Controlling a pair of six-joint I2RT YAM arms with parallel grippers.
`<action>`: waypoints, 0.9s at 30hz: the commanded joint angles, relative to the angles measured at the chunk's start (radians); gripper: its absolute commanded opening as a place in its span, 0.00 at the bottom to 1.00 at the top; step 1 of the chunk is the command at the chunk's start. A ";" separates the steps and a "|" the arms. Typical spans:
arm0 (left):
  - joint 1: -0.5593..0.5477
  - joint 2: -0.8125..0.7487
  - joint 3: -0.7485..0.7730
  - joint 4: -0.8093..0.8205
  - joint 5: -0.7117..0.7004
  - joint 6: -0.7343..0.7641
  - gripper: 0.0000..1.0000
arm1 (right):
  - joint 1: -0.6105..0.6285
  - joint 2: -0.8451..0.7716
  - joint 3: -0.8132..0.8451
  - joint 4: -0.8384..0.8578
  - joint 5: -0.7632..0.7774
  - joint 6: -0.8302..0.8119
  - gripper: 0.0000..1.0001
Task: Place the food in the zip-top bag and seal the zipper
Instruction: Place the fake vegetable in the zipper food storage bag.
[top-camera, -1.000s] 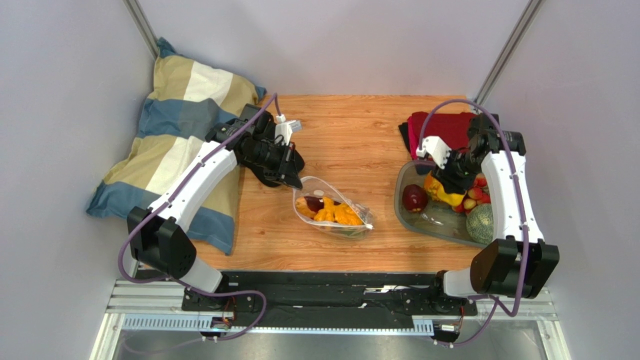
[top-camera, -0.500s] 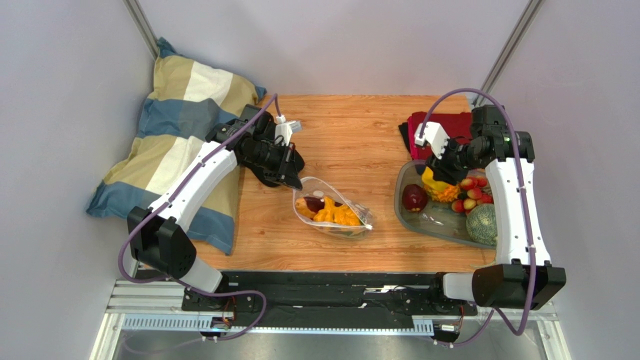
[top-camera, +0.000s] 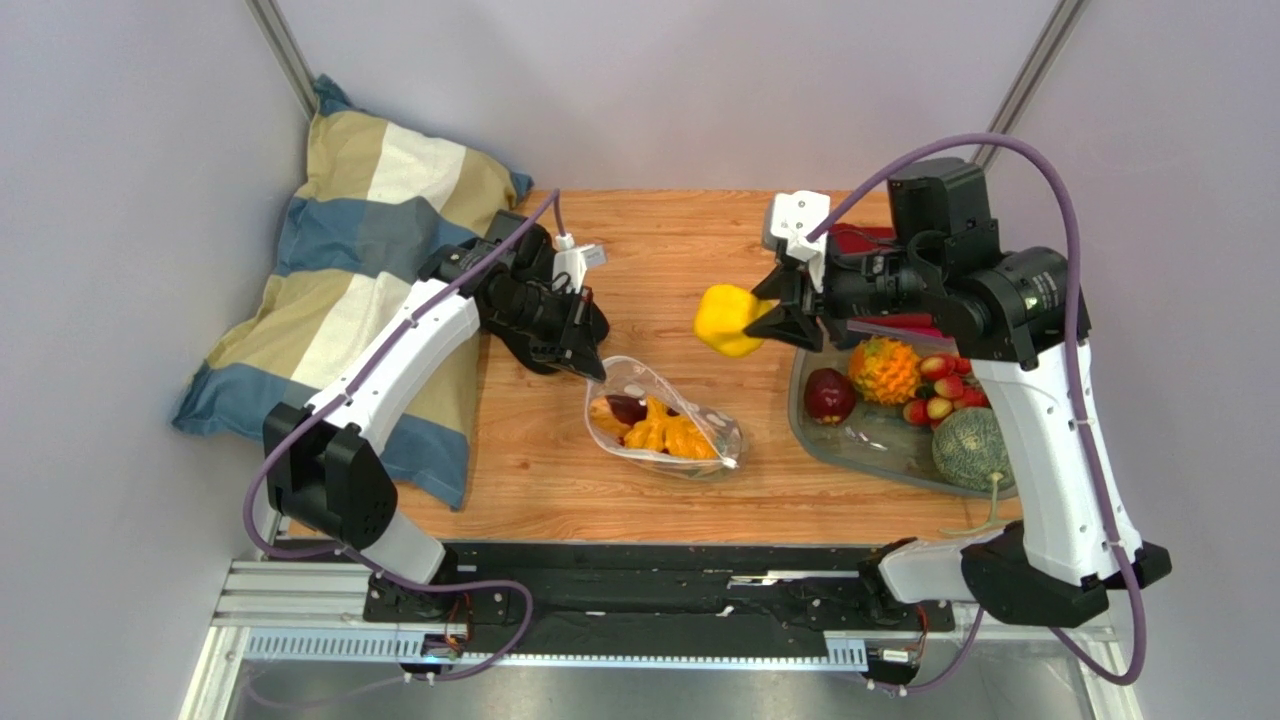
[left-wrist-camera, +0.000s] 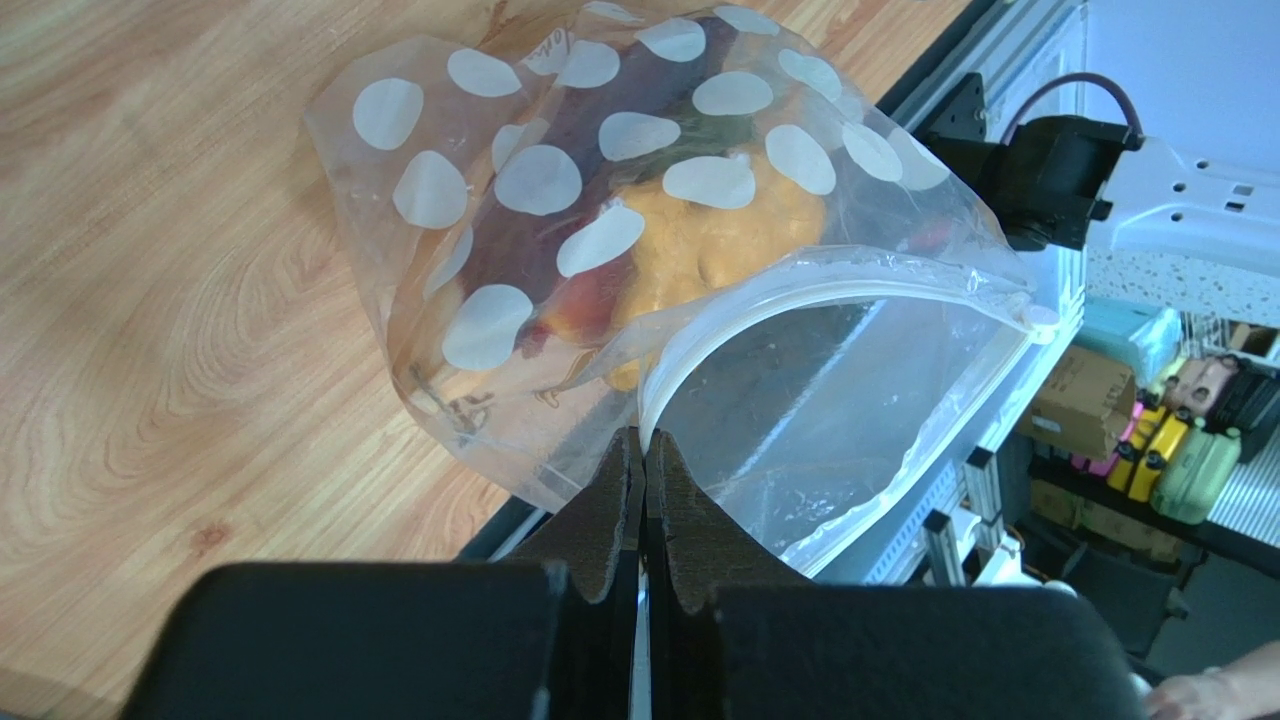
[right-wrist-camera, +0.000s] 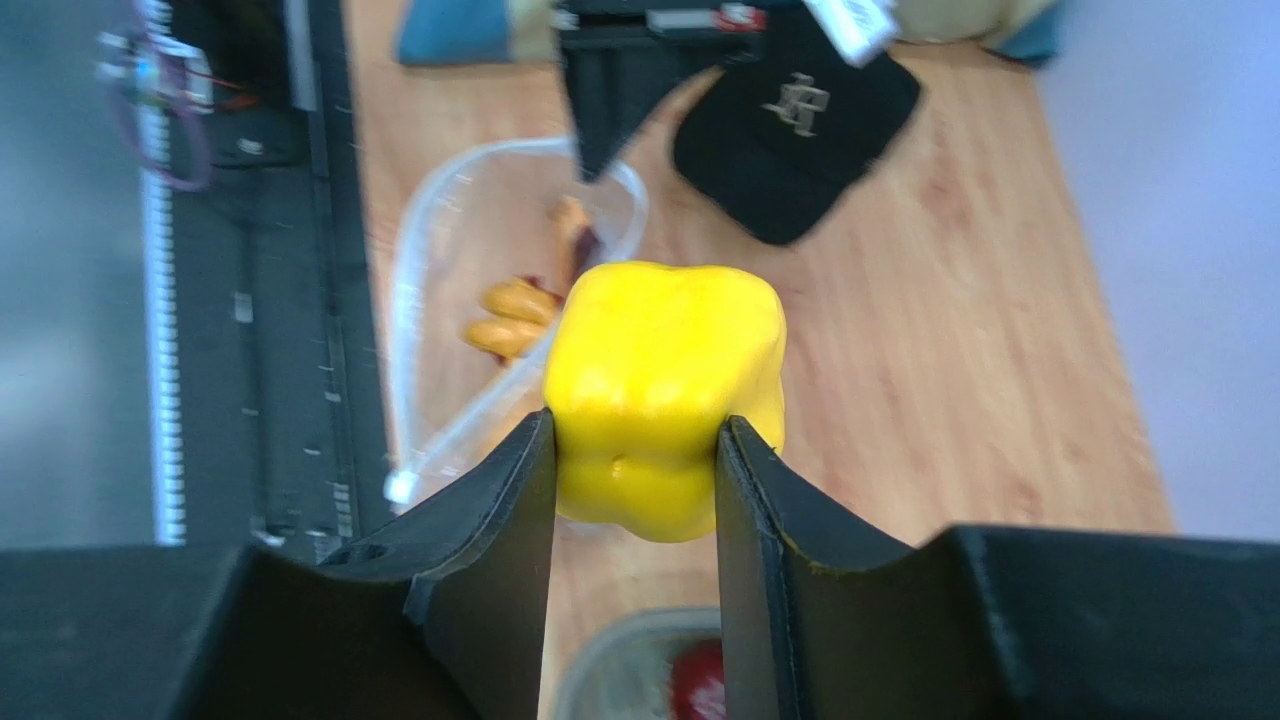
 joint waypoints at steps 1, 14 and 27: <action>0.013 0.003 0.019 0.003 0.048 0.011 0.00 | 0.123 0.007 -0.035 -0.045 -0.079 0.194 0.00; 0.043 -0.005 0.006 0.007 0.082 -0.019 0.00 | 0.430 -0.023 -0.415 0.470 0.175 0.338 0.00; 0.079 -0.013 0.006 0.018 0.152 -0.059 0.00 | 0.478 0.001 -0.642 0.771 0.333 0.320 0.04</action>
